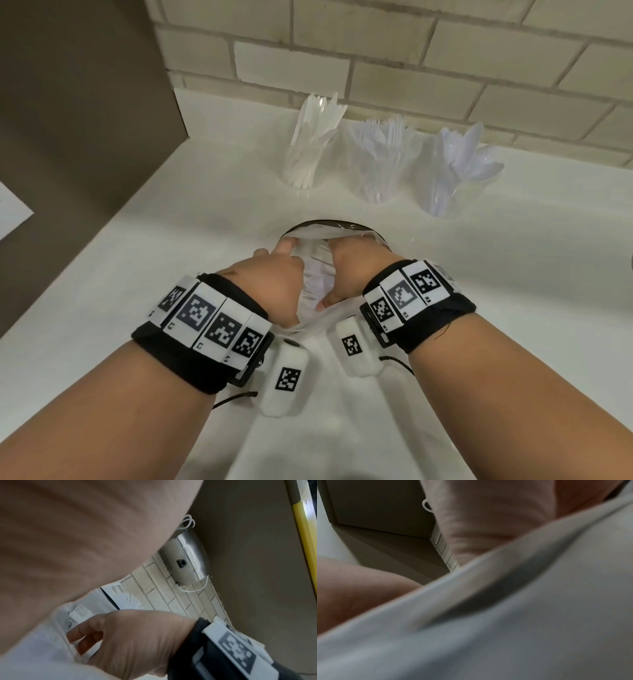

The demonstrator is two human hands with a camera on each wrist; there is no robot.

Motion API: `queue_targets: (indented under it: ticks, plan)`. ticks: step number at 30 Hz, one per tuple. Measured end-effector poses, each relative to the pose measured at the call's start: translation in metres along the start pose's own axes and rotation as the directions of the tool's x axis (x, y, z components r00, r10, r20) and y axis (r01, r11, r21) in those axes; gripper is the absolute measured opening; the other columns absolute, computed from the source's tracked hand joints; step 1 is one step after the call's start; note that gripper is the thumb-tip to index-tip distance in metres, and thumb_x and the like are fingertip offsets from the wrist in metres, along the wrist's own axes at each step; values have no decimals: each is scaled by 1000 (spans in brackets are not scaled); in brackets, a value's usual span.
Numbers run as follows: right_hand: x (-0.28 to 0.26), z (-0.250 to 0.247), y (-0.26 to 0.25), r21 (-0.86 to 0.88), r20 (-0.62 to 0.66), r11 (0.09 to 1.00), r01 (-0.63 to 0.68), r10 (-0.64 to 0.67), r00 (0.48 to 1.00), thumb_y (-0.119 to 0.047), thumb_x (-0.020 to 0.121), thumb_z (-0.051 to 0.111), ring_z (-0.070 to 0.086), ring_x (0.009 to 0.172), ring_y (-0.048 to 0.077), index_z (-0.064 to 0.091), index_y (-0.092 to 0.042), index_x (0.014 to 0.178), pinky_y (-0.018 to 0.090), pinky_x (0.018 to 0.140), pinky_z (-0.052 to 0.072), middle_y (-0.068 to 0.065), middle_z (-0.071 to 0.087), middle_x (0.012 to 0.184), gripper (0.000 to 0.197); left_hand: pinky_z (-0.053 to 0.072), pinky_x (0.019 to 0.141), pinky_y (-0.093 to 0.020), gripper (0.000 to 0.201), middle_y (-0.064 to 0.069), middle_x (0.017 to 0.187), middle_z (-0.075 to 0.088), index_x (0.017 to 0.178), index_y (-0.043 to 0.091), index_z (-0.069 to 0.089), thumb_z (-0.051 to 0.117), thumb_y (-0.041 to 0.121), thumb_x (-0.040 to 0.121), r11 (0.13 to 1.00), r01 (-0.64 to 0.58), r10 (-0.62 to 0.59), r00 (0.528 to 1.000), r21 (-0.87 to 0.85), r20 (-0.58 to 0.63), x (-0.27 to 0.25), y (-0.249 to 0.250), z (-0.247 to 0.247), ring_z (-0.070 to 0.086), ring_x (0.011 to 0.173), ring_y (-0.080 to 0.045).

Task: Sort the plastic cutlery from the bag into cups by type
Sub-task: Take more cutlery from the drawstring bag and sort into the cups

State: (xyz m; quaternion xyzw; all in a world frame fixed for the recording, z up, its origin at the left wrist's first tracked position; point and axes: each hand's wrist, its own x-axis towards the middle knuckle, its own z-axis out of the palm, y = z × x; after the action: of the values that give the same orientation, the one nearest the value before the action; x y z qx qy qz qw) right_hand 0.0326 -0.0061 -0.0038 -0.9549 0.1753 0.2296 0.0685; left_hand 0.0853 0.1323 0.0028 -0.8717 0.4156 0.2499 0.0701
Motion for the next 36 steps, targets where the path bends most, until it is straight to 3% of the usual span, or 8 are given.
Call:
queue_targets:
  ticks: [5, 10, 14, 17, 24, 29, 32, 36]
  plan:
    - [0, -2, -1, -64, -7, 998, 0, 0, 1000, -37, 74, 77, 52, 116, 26, 48, -17, 129, 33, 84, 43, 4, 58, 123, 66, 51, 87, -42, 74, -5, 145, 6, 134, 18, 36, 71, 25, 70, 999, 37, -39, 997, -35, -73, 6, 3, 3, 39, 120, -30]
    - [8, 1, -2, -37, 95, 998, -54, 57, 994, -24, 86, 67, 55, 119, 25, 47, -14, 135, 36, 94, 45, 5, 56, 132, 54, 50, 91, -39, 66, -4, 144, 7, 128, 10, 46, 70, 23, 69, 998, 51, -54, 994, -37, -90, 9, 3, 6, 33, 121, -26]
    - [2, -4, -1, -100, 60, 994, -32, 38, 997, -33, 75, 75, 56, 113, 28, 47, -16, 130, 42, 90, 48, 4, 57, 123, 64, 49, 90, -37, 21, -4, 147, 6, 82, 14, 57, 69, 28, 72, 997, 74, -73, 997, 15, -33, 5, 4, -1, 31, 125, -26]
    - [0, -7, -4, -122, 94, 992, -17, 28, 995, -33, 76, 76, 57, 111, 27, 51, -15, 126, 39, 83, 46, 4, 58, 120, 59, 49, 89, -36, 31, -6, 148, 5, 62, 19, 42, 69, 30, 73, 995, 82, -81, 996, 48, -24, 3, 2, -6, 30, 125, -28]
    - [-7, -9, -11, -165, 184, 986, 39, -8, 983, -21, 76, 76, 58, 107, 28, 40, -11, 134, 37, 79, 49, 7, 57, 120, 68, 50, 88, -36, 31, -7, 145, 6, 75, 16, 47, 73, 32, 69, 996, 80, -80, 997, 32, -16, -2, 3, -2, 31, 123, -26]
    - [-14, 2, -15, -170, 30, 985, 24, -19, 999, -29, 69, 80, 51, 115, 30, 36, -18, 132, 52, 97, 41, 4, 53, 122, 78, 46, 77, -32, 41, -6, 138, 14, 99, 16, 47, 72, 28, 68, 998, 56, -55, 998, 35, -39, -5, 4, 1, 32, 120, -25]
    - [-9, -3, -10, -49, 3, 999, 21, -21, 1000, -35, 63, 84, 58, 105, 26, 47, -20, 122, 48, 95, 45, 1, 60, 110, 71, 48, 85, -36, 52, -2, 140, 13, 120, 33, 47, 67, 23, 73, 999, -33, 33, 999, 30, -6, -9, 6, -2, 31, 123, -28]
    - [-1, -2, -6, 29, -22, 999, 23, -22, 1000, -41, 68, 80, 61, 89, 21, 59, -14, 110, 35, 83, 53, 2, 66, 100, 55, 45, 98, -44, 43, 0, 148, 9, 111, 52, 56, 66, 27, 77, 998, -30, 24, 993, 49, 116, -10, 8, -3, 28, 129, -31]
